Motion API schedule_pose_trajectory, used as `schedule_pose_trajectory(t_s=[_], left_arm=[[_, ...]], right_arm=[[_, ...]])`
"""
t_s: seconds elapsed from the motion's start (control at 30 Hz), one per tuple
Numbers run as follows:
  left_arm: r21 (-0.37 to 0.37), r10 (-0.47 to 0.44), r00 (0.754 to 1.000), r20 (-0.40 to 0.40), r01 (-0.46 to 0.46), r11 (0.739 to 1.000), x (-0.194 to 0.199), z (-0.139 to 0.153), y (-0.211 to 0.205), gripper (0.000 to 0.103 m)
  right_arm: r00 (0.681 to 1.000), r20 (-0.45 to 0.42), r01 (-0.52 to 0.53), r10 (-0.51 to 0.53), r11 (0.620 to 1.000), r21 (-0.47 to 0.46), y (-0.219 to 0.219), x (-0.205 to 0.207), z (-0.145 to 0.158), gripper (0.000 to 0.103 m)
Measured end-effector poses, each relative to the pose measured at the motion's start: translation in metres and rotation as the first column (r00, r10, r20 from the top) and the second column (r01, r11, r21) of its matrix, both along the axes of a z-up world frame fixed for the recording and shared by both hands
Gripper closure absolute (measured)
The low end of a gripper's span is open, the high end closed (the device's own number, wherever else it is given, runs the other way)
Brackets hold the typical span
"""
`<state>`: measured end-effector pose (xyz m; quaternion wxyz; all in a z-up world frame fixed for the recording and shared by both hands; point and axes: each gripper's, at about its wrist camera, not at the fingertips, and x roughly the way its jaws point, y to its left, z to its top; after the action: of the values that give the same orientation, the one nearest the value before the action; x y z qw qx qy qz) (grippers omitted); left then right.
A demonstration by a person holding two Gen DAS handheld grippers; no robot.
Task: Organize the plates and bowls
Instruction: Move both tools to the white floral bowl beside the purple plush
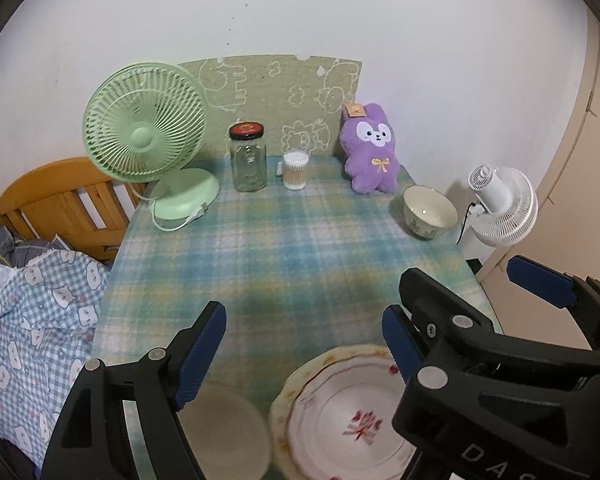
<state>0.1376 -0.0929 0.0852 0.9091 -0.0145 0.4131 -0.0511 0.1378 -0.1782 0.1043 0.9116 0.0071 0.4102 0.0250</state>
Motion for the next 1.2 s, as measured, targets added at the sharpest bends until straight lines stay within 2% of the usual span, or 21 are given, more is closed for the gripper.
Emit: schedule_pose_trajectory(t_s=[0.3,0.6,0.97,1.2], left_arm=[[0.009,0.045,0.999,0.007,-0.045,0.999,0.037,0.003,-0.057,0.021],[0.019,0.082,0.997,0.015,-0.082,0.996,0.078,-0.003,-0.106,0.021],[0.013,0.08,0.997,0.001,-0.08,0.997,0.134,-0.02,-0.157,0.021],[0.016,0.078,0.997,-0.026,-0.078,0.997,0.176,-0.045,-0.179,0.021]], right_arm=[[0.999,0.009,-0.044,0.045,0.999,-0.02,-0.056,0.042,0.001,0.011],[0.999,0.015,-0.042,0.042,0.999,-0.011,-0.104,0.083,-0.003,0.011],[1.0,0.002,0.0,0.0,1.0,-0.004,-0.16,0.136,-0.019,0.011],[0.999,-0.024,0.023,-0.023,1.0,-0.006,-0.186,0.173,-0.044,0.015]])
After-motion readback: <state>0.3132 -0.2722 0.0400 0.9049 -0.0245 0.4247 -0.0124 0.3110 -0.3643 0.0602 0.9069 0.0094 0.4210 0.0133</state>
